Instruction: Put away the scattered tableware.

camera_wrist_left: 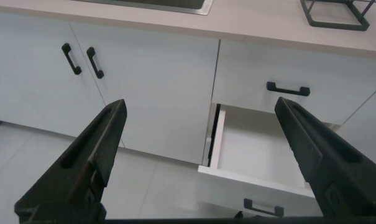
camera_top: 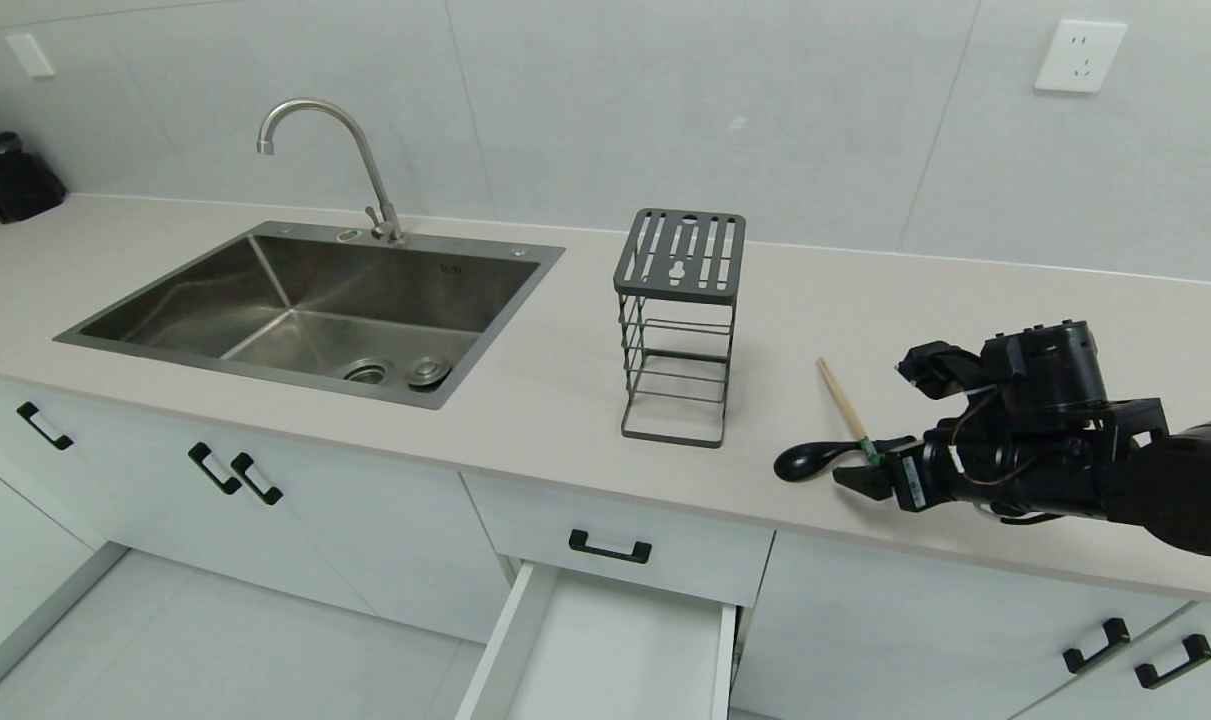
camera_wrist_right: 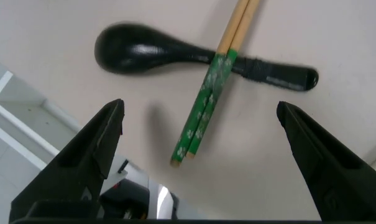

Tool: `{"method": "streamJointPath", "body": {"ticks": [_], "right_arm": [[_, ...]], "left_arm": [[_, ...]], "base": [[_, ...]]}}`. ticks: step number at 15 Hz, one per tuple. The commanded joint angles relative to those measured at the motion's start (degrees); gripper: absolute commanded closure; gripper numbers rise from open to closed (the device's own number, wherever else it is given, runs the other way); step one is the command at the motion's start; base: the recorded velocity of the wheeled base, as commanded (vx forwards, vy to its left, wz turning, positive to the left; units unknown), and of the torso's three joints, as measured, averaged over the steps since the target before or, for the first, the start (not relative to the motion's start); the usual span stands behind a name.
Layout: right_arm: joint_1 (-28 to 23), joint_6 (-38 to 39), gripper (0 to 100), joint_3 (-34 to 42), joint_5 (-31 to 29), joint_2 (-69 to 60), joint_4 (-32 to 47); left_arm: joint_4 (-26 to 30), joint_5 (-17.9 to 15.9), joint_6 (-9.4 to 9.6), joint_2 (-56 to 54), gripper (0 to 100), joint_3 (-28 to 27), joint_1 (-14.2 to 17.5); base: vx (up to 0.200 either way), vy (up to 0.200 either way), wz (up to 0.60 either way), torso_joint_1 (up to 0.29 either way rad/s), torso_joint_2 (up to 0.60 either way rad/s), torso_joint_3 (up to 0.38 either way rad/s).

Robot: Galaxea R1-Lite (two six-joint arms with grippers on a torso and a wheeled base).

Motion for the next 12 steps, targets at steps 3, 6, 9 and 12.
{"method": "streamJointPath", "body": {"ticks": [3, 6, 9, 12], "right_arm": [[0.3, 0.0, 0, 0.3, 0.0, 1.5, -0.6], [0.4, 0.1, 0, 0.0, 0.0, 2.7, -0.8], [0.3, 0.1, 0, -0.7, -0.1, 3.6, -0.8], [0.3, 0.1, 0, -2.0, 0.0, 4.1, -0.8]], "left_arm": [[0.0, 0.0, -0.02, 0.1, 0, 0.0, 0.0], [0.0, 0.0, -0.02, 0.1, 0, 0.0, 0.0], [0.0, 0.0, -0.02, 0.1, 0, 0.0, 0.0], [0.0, 0.0, -0.02, 0.1, 0, 0.0, 0.0]], "base": [[0.000, 0.000, 0.00, 0.000, 0.00, 0.000], [0.000, 0.000, 0.00, 0.000, 0.00, 0.000], [0.000, 0.000, 0.00, 0.000, 0.00, 0.000], [0.000, 0.000, 0.00, 0.000, 0.00, 0.000]]}}
